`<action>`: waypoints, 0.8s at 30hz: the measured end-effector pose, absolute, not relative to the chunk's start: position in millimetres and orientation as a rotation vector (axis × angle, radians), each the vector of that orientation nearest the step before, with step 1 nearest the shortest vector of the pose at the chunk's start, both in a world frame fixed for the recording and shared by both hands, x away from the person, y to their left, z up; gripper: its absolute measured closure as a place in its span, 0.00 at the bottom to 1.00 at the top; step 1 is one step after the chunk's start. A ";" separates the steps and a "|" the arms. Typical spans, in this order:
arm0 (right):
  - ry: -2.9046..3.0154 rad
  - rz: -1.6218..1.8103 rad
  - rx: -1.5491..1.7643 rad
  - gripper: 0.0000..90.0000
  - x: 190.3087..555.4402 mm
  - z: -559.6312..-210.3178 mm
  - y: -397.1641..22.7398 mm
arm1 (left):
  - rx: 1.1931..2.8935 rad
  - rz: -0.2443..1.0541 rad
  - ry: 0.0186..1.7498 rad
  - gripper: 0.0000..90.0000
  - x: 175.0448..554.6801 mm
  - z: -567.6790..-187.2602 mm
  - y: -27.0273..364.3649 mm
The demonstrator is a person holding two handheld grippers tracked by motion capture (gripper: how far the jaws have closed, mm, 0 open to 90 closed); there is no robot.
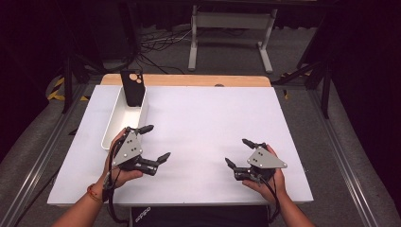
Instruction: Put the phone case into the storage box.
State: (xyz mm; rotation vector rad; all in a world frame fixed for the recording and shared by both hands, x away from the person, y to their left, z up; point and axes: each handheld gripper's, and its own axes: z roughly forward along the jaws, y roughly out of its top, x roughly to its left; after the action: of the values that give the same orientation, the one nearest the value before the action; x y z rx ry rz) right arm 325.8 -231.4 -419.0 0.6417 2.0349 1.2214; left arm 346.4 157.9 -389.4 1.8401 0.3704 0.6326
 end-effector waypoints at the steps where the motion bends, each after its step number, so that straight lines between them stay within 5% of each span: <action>1: 2.034 1.220 0.639 0.18 325.5 -419.0 -230.7 | 1.842 0.633 0.366 0.04 346.3 -389.6 157.8; 24: 2.016 1.234 0.623 0.18 320.8 -415.8 -230.4 | 1.867 0.603 0.420 0.05 333.7 -420.9 163.2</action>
State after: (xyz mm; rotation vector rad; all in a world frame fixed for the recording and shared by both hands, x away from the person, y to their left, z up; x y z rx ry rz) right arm 320.8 -230.4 -415.8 0.6225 2.0155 1.2342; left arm 333.7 163.2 -420.9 1.8671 0.4205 0.6031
